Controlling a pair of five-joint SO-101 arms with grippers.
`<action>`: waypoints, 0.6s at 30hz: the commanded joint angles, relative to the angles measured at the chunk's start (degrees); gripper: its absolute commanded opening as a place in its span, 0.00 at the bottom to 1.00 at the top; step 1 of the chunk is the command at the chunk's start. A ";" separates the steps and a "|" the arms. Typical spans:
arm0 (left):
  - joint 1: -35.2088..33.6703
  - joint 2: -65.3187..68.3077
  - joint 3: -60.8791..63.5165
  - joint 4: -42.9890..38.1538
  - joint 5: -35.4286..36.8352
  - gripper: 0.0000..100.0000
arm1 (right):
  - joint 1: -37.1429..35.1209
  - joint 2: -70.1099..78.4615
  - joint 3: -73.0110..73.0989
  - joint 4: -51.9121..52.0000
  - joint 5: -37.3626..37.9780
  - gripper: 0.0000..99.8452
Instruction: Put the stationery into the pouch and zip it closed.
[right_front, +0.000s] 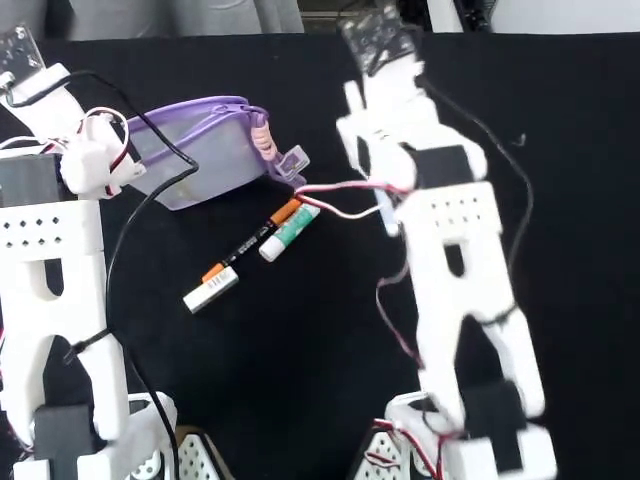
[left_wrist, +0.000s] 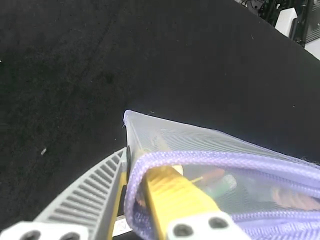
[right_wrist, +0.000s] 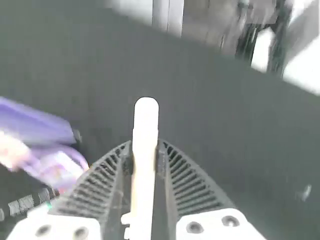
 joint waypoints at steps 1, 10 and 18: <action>-0.40 0.00 0.48 -1.05 -0.70 0.03 | -4.92 -7.34 -1.89 -7.65 -0.79 0.01; 3.56 0.00 0.48 -1.05 -3.34 0.03 | -11.16 -13.23 9.01 -31.82 -9.32 0.01; 6.20 -0.09 0.04 -2.02 -5.89 0.03 | -11.52 -28.97 35.47 -64.00 -10.99 0.01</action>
